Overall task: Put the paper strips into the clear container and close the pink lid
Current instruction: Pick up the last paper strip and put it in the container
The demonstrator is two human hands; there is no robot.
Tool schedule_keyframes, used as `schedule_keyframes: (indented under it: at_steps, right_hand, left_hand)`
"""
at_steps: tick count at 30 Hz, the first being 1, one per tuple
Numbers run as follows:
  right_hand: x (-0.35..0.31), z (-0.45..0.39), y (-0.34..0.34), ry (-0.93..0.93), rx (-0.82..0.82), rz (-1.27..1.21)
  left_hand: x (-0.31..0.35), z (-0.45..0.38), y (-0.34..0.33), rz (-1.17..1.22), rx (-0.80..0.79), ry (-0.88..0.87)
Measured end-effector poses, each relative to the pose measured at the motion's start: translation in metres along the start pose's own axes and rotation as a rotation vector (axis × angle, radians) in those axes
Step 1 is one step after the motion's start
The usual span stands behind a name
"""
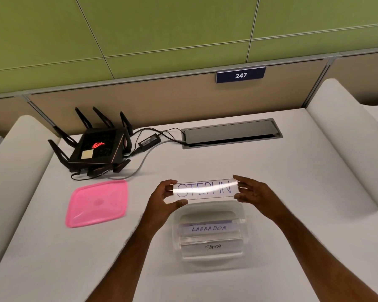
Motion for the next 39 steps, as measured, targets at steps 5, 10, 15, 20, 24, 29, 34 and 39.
schedule_keyframes:
  at_steps: [5,10,15,20,24,29,34,39]
  right_hand:
    - [0.001,0.005,0.000,-0.002,-0.003,0.024]
    - [0.003,0.010,0.001,0.000,-0.007,0.045]
    - [0.003,0.014,0.002,0.008,-0.021,0.073]
    - [0.004,0.019,0.001,0.028,-0.014,0.115]
    - [0.009,0.025,-0.001,0.026,-0.012,0.151]
    - [0.014,0.034,-0.002,0.052,0.008,0.274]
    - [0.014,0.042,-0.004,0.137,0.016,0.580]
    - [0.027,0.046,-0.005,0.146,0.001,0.753]
  left_hand:
    - [0.001,0.005,-0.002,-0.026,0.004,-0.006]
    - [0.000,0.008,-0.002,-0.030,0.006,-0.019]
    - [0.001,0.011,-0.003,-0.013,0.008,-0.019]
    - [0.002,0.019,-0.004,-0.040,0.006,-0.035]
    - [0.002,0.026,-0.005,-0.081,0.000,-0.047]
    - [0.004,0.034,-0.008,-0.204,-0.008,-0.093]
    - [0.004,0.040,-0.010,-0.389,-0.035,-0.187]
    - [-0.004,0.047,-0.015,-0.612,-0.040,-0.218]
Point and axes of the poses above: each hand's wrist, its own z-axis away from the middle knuckle, its own y-axis out of the back of the hand, x = y × z, the point moved 3 cm from there along -z, towards the middle knuckle
